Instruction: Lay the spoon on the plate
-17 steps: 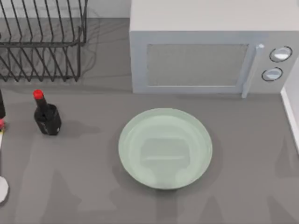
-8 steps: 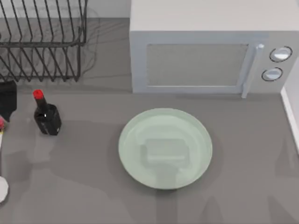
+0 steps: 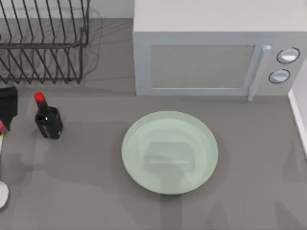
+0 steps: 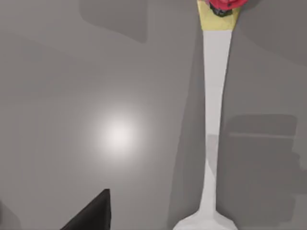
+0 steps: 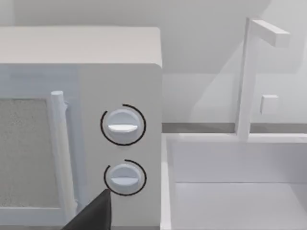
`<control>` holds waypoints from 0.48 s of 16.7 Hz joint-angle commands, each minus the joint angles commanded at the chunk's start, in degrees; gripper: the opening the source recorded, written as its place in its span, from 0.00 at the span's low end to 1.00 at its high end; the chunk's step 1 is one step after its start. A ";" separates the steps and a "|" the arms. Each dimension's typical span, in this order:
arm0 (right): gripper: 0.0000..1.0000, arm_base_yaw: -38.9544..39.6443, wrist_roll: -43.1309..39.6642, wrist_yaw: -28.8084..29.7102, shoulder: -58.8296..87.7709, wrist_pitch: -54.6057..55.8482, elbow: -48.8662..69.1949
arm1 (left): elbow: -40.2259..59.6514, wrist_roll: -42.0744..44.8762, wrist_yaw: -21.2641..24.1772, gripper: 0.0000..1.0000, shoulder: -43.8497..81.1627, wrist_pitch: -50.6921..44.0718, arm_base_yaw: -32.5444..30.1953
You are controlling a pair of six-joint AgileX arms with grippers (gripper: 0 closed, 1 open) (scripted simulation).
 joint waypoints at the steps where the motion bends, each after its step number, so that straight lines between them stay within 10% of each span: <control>1: 1.00 0.00 0.00 0.00 0.00 0.00 0.00 | -0.14 0.00 0.00 1.00 -0.02 0.14 0.02; 8: 1.00 0.00 0.00 0.00 0.00 0.00 0.00 | -11.61 0.43 -0.04 1.00 2.87 14.37 0.79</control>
